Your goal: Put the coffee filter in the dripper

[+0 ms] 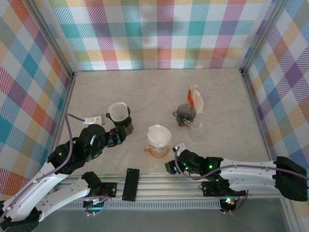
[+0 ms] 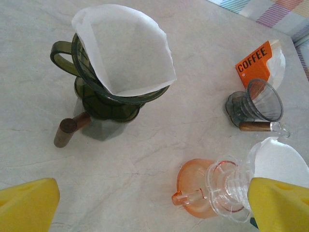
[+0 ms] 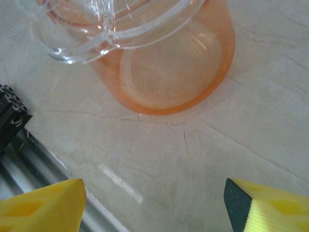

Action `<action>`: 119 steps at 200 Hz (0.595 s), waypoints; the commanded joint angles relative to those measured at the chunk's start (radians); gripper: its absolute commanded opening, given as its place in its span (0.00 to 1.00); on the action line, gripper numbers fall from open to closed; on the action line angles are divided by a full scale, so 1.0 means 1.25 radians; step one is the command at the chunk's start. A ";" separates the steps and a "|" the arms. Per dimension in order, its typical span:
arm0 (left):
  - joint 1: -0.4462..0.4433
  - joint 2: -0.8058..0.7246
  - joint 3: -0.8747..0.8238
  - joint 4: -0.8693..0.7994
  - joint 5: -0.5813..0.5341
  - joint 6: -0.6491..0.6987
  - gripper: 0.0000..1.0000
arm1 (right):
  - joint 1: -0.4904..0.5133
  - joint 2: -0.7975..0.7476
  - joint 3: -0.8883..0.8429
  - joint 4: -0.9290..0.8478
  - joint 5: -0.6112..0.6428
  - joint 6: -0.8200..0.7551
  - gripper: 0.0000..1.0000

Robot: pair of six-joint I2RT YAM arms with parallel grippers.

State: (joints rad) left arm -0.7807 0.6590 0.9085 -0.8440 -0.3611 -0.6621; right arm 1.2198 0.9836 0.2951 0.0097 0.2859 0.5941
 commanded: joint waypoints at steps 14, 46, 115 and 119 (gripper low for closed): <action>0.009 -0.005 0.038 -0.020 -0.025 0.006 1.00 | 0.011 0.081 -0.023 0.227 0.048 -0.019 0.77; 0.008 0.000 0.046 -0.023 -0.033 0.012 1.00 | 0.011 0.175 -0.021 0.308 0.074 -0.009 0.77; 0.009 0.012 0.047 -0.019 -0.023 0.008 1.00 | 0.011 0.288 -0.025 0.446 0.176 0.016 0.78; 0.008 0.011 0.045 -0.017 -0.023 0.007 1.00 | 0.011 0.297 -0.020 0.449 0.182 0.018 0.78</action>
State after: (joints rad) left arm -0.7799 0.6724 0.9344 -0.8631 -0.3798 -0.6617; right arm 1.2255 1.3064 0.2569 0.4641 0.4374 0.5926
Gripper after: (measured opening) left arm 0.999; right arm 0.774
